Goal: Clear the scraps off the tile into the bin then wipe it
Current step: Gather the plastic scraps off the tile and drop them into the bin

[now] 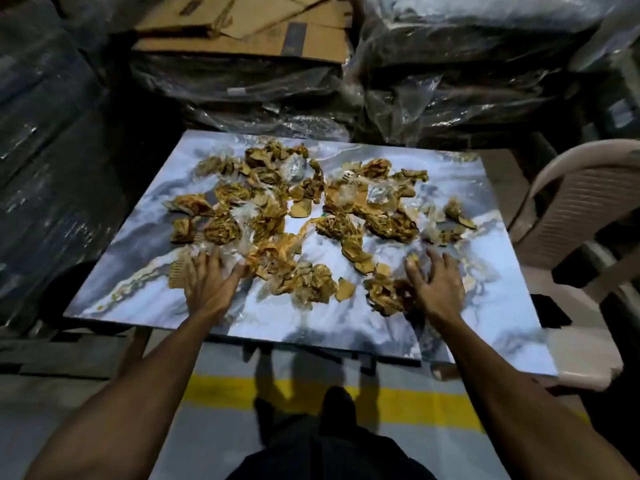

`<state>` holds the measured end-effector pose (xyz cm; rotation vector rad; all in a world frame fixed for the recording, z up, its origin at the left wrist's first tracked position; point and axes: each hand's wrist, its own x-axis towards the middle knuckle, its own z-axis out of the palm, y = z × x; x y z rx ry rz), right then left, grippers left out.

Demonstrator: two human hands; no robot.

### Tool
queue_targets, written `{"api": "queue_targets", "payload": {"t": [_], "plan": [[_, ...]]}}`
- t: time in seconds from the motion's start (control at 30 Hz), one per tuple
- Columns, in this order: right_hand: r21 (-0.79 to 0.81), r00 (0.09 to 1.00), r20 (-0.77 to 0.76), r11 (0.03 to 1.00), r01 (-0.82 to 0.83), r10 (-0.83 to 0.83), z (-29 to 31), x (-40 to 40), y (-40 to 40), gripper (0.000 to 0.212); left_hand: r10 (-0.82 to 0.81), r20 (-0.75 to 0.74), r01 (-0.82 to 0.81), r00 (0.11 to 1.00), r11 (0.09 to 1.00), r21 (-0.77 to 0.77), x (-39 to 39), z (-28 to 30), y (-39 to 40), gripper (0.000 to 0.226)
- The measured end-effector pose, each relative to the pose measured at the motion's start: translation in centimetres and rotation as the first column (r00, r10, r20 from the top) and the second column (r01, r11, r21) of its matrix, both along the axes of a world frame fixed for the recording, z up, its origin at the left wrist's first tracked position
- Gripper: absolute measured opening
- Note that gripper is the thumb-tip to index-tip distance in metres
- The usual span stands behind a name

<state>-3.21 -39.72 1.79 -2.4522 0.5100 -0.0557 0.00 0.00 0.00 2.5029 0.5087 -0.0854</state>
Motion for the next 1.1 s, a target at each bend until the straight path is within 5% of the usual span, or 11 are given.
{"api": "queue_targets", "payload": {"t": [0.5,0.7,0.93,1.1], "plan": [[-0.173,0.989,-0.08,0.976,-0.136,0.123,-4.3,3.8,8.1,0.075,0.037,0.034,-0.034,0.999,0.997,-0.074,2.5,-1.7,-6.8,0.077],[-0.177,0.984,-0.067,0.968,-0.177,0.168,-4.5,6.1,10.9,0.062,-0.035,0.0,0.035,0.999,0.997,0.062,2.7,-1.4,-6.4,0.077],[-0.048,0.999,0.008,0.998,-0.048,0.049,-4.3,6.1,12.2,0.038,-0.266,0.06,0.236,0.962,0.922,0.306,3.6,0.6,-2.1,0.082],[0.023,0.973,0.18,0.99,0.14,-0.142,-3.2,5.1,13.1,0.033,-0.395,0.137,0.333,0.908,0.881,0.335,4.6,0.9,3.3,0.071]]}}
